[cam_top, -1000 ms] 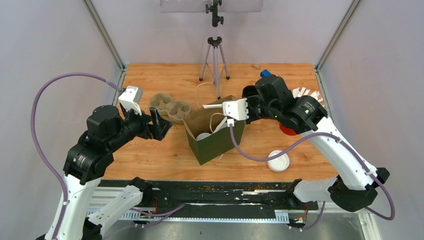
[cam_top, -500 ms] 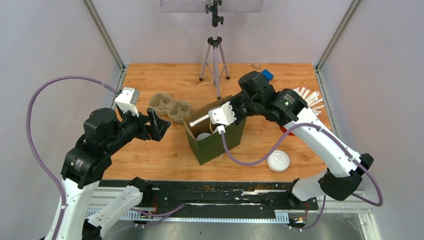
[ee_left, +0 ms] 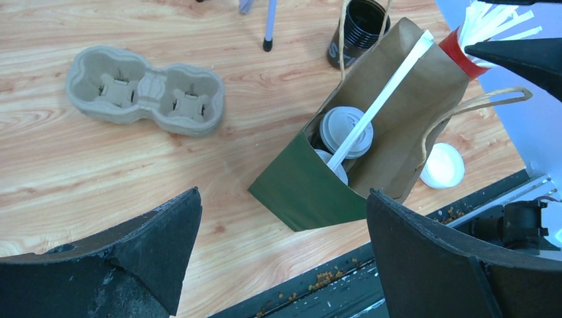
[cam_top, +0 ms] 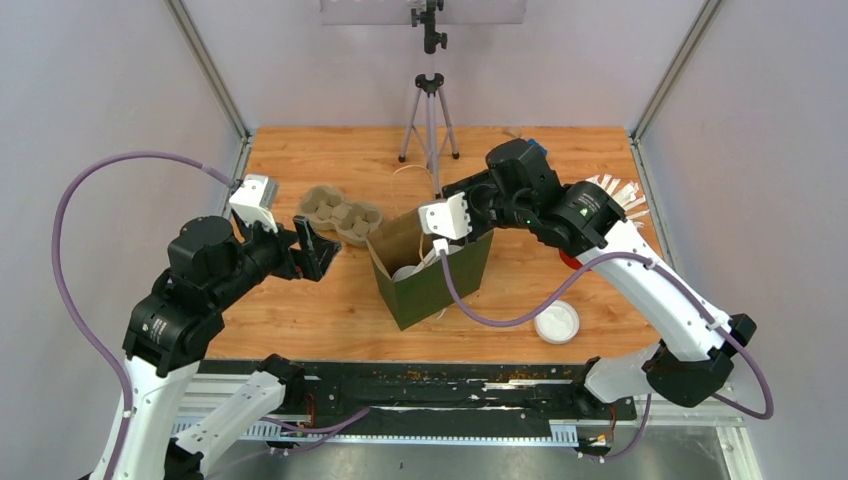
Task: Pack the takeout coffee
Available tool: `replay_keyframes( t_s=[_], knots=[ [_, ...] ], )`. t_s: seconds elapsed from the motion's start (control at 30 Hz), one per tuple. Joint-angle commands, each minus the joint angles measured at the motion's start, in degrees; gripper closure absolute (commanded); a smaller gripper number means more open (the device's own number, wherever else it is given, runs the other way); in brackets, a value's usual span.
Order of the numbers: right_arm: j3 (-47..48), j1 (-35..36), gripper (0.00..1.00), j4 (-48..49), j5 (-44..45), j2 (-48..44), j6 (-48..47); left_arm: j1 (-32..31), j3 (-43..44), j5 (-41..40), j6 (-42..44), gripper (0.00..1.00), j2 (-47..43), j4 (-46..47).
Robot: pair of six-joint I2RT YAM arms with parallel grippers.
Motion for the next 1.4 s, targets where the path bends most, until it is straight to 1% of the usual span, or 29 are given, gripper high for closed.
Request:
replay_keyframes(
  t_s=[0.0,0.03,0.1,0.17,0.3,0.33,0.37,0.4,0.5,0.6,0.67,0.77,0.9,1.0,1.1,1.23,1.37],
  knots=[
    [0.1,0.2,0.50,8.6,3.7,-4.2,15.1,-0.3,1.7,-0.5,0.8,0.00,0.5,1.8],
    [0.0,0.2,0.46,10.5,5.5,-5.0,18.9,-0.3,2.4,-0.8,1.2,0.00,1.0,1.4],
    [0.5,0.2,0.43,12.8,9.5,-6.3,25.3,-0.3,4.1,-1.0,2.0,0.00,1.7,1.0],
    [1.8,0.3,0.40,13.1,10.9,-7.3,31.5,-0.3,6.0,-0.9,2.7,0.00,2.7,1.0],
    [3.5,0.3,0.20,11.1,9.6,-8.9,45.5,-0.3,9.9,-0.5,4.1,0.00,4.7,1.9],
    [3.4,0.3,0.12,10.8,9.7,-9.6,49.7,-0.3,10.5,-0.5,4.3,0.00,4.9,2.1],
    [2.8,0.3,0.02,10.8,10.4,-10.6,54.1,-0.3,10.7,-0.2,4.4,0.00,5.0,2.6],
    [1.9,0.3,0.00,11.0,11.7,-11.5,59.5,-0.3,10.7,0.2,4.5,0.00,4.9,3.2],
    [-2.6,0.3,0.00,11.7,14.9,-15.2,71.2,-0.3,9.7,1.5,4.6,0.00,4.0,4.8],
    [-9.4,0.3,0.00,13.0,17.4,-19.8,82.3,-0.3,8.1,3.1,4.7,0.00,2.5,5.2],
    [-13.1,0.2,0.00,13.1,16.7,-22.3,90.3,-0.3,6.4,4.0,4.4,0.00,1.0,5.6],
    [-18.1,0.3,0.00,14.4,15.5,-25.7,98.2,-0.3,3.5,4.4,3.0,0.00,-1.3,6.0],
    [-22.8,0.2,0.00,12.3,21.3,-30.3,111.7,-0.3,0.2,3.4,-0.5,0.00,-4.2,6.1],
    [-26.1,0.2,0.00,13.5,22.3,-33.8,114.9,-0.3,-1.6,2.3,-2.3,0.00,-6.1,6.6],
    [-26.9,0.2,0.00,13.2,22.7,-35.0,113.6,-0.3,-2.2,1.9,-3.2,0.00,-6.8,6.6],
    [-23.0,0.2,0.00,8.5,26.5,-33.7,110.7,-0.3,-2.5,1.8,-4.6,0.00,-6.8,7.2],
    [-20.5,0.3,0.00,7.7,27.6,-32.9,107.2,-0.3,-2.8,1.7,-5.1,0.00,-6.6,7.8]
  ],
)
